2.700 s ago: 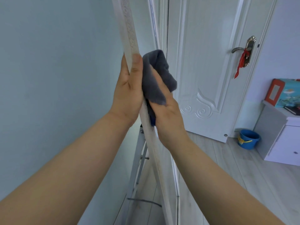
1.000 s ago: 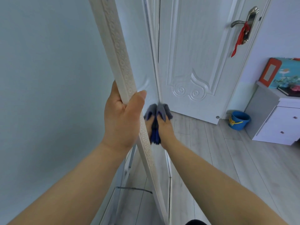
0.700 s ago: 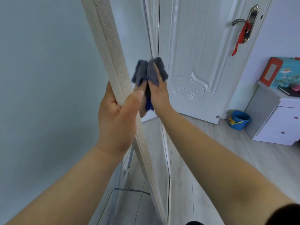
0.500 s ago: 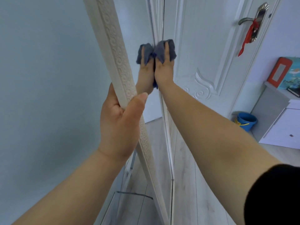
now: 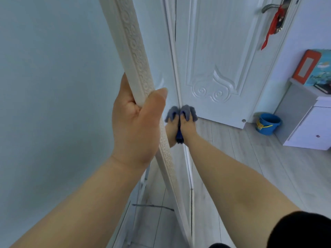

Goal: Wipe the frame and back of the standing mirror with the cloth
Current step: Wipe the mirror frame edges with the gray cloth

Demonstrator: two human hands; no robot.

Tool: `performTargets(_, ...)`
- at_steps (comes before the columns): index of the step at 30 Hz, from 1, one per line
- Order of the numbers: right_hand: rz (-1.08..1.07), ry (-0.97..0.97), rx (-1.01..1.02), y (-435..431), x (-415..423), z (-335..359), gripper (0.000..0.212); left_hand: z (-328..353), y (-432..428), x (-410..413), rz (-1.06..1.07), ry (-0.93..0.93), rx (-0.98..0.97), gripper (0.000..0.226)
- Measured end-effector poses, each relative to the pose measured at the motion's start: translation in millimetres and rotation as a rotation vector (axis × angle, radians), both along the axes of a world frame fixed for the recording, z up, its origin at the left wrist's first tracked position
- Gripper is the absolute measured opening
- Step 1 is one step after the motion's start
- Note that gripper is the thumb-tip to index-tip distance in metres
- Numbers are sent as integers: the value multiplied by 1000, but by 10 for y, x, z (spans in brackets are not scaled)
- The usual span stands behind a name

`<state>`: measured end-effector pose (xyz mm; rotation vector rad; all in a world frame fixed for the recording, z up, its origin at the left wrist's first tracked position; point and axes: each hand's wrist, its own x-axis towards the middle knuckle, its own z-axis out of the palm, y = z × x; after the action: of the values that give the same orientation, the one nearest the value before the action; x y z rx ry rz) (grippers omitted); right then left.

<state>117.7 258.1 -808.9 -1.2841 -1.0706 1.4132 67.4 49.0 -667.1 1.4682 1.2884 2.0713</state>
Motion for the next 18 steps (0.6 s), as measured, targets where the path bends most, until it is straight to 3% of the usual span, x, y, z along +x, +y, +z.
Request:
performTargets(2, -25, 66, -146, -158, 29, -166, 11, 5, -9, 13, 16, 24, 13, 19)
performTargets(5, 13, 88, -158, -316, 72, -215, 8, -28, 14, -37, 13, 51, 22, 18)
performTargets(10, 36, 178, -56, -514, 41, 122, 21, 12, -15, 8, 18, 66, 26, 36)
performTargets(14, 107, 110, 167, -666, 61, 507, 13, 74, -68, 77, -2, 1, 18, 46)
performTargets(18, 132, 67, 314, -851, 75, 755, 36, 129, -112, 113, -35, -60, -23, 48)
